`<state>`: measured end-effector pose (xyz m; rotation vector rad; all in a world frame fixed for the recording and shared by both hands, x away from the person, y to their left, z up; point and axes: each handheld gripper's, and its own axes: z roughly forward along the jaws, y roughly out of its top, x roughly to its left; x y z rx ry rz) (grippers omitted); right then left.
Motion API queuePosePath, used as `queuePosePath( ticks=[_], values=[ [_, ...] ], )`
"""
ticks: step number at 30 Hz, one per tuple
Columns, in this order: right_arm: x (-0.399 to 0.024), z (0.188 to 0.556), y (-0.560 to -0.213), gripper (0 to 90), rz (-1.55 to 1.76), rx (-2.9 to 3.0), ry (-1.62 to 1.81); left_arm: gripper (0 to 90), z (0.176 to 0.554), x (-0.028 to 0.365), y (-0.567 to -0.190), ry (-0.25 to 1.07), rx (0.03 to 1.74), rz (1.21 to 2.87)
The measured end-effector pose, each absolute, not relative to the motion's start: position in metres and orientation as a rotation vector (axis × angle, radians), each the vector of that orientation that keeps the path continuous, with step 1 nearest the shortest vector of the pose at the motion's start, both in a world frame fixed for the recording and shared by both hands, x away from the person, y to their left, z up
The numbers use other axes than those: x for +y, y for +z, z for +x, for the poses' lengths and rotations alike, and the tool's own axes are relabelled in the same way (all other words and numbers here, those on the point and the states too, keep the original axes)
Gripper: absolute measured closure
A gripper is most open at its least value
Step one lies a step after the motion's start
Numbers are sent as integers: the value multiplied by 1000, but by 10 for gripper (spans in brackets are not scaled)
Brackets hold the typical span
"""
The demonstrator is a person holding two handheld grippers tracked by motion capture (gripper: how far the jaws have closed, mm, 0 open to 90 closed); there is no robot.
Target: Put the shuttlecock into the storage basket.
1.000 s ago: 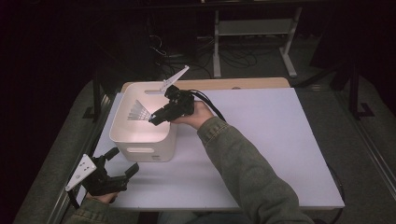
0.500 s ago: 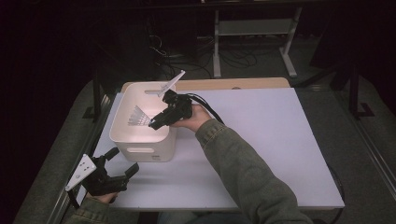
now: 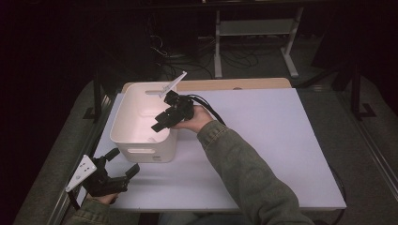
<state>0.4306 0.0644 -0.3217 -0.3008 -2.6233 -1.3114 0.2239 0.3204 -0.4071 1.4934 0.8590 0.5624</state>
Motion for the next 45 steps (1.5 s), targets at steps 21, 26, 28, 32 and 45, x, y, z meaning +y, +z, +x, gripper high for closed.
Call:
queuePosePath(
  ticks=[21,26,28,32,45],
  values=[
    [33,426,-306,6,-419,-2625,-1490,0,222,320,-406,566,852,1496],
    [20,425,-305,0,-443,-2602,-1531,0,222,321,-406,566,859,1499],
    [15,425,-305,0,-447,-2597,-1545,0,222,321,-407,567,860,1499],
    [5,425,-306,0,-457,-2596,-1568,0,223,321,-407,573,848,1496],
    [-22,420,-306,0,-504,-2571,-1592,0,223,320,-407,572,849,1496]
  ],
)
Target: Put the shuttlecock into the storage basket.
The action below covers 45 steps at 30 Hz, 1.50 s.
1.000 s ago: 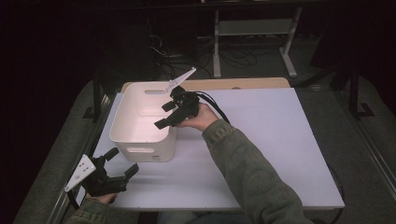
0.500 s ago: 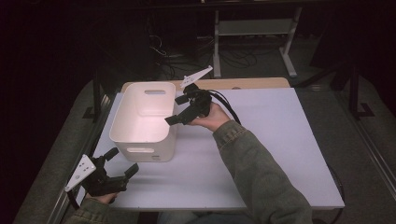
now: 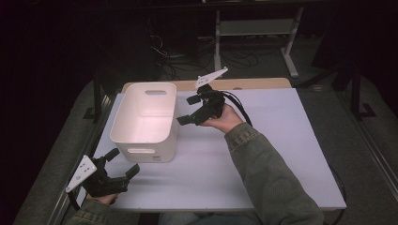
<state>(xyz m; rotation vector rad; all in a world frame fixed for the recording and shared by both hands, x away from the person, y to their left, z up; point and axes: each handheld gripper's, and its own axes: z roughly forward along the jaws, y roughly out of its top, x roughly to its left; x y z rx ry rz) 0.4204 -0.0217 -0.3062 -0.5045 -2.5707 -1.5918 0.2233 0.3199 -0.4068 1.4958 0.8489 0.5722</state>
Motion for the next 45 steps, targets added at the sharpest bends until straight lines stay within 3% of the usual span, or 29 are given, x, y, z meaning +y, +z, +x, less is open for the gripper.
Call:
queuePosePath(
  ticks=[45],
  values=[
    [-105,392,-324,0,-644,-2522,-1717,0,223,319,-406,575,859,1503]
  ],
)
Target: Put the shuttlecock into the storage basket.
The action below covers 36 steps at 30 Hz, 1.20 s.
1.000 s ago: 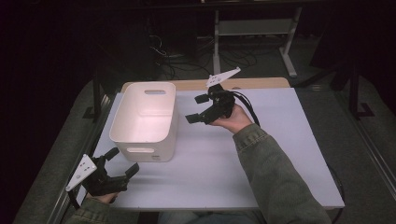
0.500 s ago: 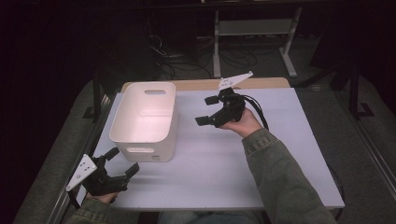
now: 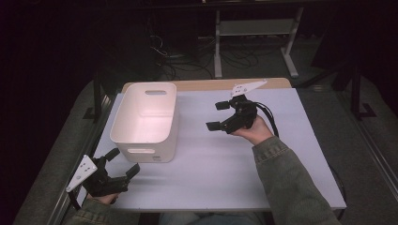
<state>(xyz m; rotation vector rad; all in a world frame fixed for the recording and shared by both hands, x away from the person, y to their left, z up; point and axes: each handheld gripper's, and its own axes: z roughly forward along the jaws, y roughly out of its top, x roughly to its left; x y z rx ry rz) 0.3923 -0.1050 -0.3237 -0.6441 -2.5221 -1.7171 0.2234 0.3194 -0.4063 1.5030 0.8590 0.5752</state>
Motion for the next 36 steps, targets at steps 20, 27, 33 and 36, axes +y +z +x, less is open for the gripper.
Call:
queuePosePath(
  ticks=[20,27,33,36],
  values=[
    [-135,376,-338,0,-721,-2507,-1805,0,223,320,-406,576,860,1502],
    [-148,366,-342,0,-744,-2507,-1844,0,223,320,-406,578,860,1500],
    [-162,361,-347,0,-769,-2483,-1877,0,224,320,-406,579,860,1502],
    [-169,358,-350,0,-785,-2485,-1891,0,224,320,-406,581,860,1503]
  ],
)
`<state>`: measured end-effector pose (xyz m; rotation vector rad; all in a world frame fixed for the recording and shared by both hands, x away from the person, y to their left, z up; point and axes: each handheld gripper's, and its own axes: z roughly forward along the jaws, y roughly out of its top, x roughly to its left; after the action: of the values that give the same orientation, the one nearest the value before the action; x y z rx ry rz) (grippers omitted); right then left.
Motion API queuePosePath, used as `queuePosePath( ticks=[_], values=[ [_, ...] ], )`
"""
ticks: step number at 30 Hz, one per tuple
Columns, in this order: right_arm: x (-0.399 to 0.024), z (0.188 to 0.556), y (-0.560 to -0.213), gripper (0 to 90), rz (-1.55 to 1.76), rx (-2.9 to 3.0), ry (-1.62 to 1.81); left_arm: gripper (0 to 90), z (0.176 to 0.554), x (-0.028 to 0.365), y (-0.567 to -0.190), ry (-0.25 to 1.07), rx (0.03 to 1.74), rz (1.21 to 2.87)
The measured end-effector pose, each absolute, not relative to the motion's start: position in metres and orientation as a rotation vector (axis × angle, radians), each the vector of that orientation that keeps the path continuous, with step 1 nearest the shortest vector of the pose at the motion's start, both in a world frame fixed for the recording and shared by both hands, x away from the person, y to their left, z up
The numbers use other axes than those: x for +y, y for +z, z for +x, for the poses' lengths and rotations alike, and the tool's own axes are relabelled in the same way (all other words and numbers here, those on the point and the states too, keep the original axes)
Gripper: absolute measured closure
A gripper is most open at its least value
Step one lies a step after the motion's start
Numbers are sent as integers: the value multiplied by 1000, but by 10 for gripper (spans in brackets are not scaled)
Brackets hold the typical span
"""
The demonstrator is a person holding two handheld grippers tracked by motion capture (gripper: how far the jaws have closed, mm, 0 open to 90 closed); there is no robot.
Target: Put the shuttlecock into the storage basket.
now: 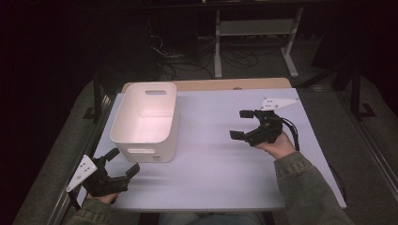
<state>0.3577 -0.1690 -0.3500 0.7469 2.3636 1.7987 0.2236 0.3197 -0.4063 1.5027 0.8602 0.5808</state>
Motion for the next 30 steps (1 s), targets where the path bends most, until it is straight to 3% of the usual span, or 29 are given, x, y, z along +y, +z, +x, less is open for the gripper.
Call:
queuePosePath(
  ticks=[30],
  values=[
    [-220,332,-382,0,907,2231,1809,0,225,318,-406,578,859,1498]
  ],
)
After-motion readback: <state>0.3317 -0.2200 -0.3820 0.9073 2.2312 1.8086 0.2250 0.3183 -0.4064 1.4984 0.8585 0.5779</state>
